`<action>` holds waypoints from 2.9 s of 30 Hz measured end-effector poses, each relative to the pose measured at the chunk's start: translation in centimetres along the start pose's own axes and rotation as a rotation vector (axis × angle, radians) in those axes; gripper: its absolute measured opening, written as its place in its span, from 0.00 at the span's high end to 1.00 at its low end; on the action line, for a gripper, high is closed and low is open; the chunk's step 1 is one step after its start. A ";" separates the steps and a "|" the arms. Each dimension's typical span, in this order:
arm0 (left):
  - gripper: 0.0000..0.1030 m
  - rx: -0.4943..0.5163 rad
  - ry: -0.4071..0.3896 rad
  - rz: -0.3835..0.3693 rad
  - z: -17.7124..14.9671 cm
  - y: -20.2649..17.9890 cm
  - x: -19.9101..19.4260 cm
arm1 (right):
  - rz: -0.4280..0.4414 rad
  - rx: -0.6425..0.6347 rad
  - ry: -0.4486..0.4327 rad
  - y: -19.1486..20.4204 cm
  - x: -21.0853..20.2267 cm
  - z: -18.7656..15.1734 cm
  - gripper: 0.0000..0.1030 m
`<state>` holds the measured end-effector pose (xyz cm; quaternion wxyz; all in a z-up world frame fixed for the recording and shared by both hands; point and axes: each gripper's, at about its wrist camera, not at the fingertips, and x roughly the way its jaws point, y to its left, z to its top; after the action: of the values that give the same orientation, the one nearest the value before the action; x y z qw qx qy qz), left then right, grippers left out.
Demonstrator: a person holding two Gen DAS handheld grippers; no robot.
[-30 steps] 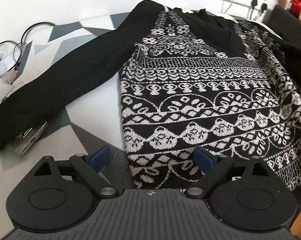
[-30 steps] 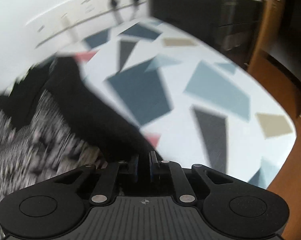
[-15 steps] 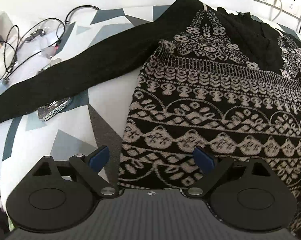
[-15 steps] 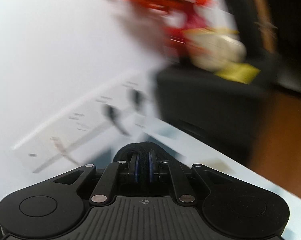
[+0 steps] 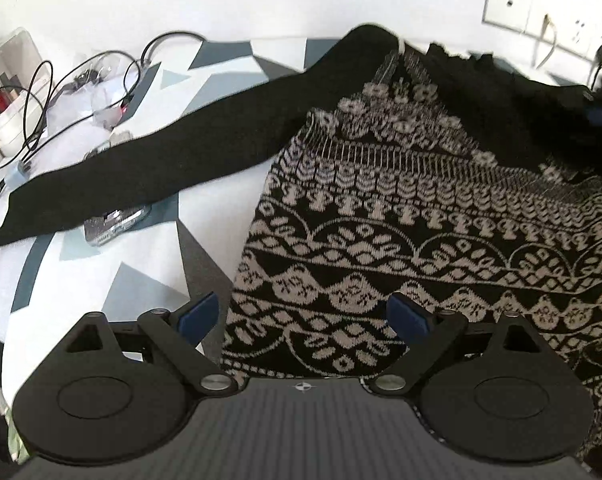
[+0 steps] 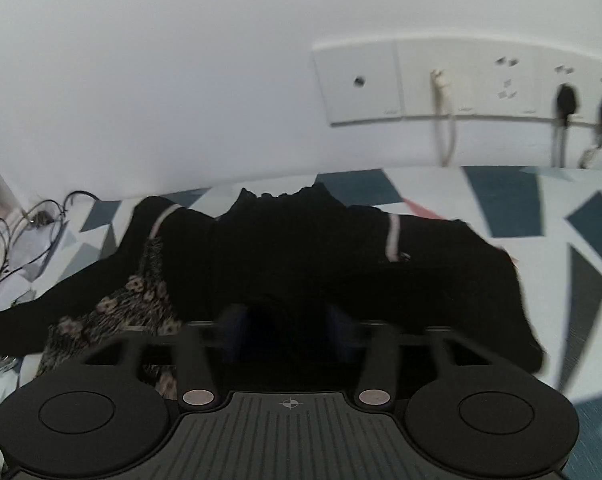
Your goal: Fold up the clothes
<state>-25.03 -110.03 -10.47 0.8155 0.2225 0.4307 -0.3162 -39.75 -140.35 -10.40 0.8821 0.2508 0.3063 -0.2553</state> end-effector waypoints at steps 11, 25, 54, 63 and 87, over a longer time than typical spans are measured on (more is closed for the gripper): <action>0.10 0.074 0.022 -0.107 -3.3 4.2 0.4 | -0.217 0.275 0.071 -3.6 -11.7 -12.2 0.32; 0.65 0.144 -0.032 -0.265 -10.8 5.1 -2.9 | -0.385 0.156 0.097 4.9 -14.8 -22.5 0.85; 0.65 0.057 -0.207 -0.370 -2.6 6.1 -8.9 | -0.264 0.286 -0.214 3.3 -23.8 -10.4 0.64; 0.36 0.036 -0.202 -0.307 3.8 3.9 -5.2 | -0.138 0.354 -0.211 1.8 -13.8 -1.4 0.46; 0.12 0.212 -0.112 -0.003 20.0 -5.1 11.9 | -0.430 0.186 0.057 -9.6 5.9 4.8 0.37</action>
<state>-12.32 -130.19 -10.32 0.8097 0.2888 0.3489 -0.3732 -39.56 -152.06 -13.76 0.7715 0.2669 0.3526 -0.4575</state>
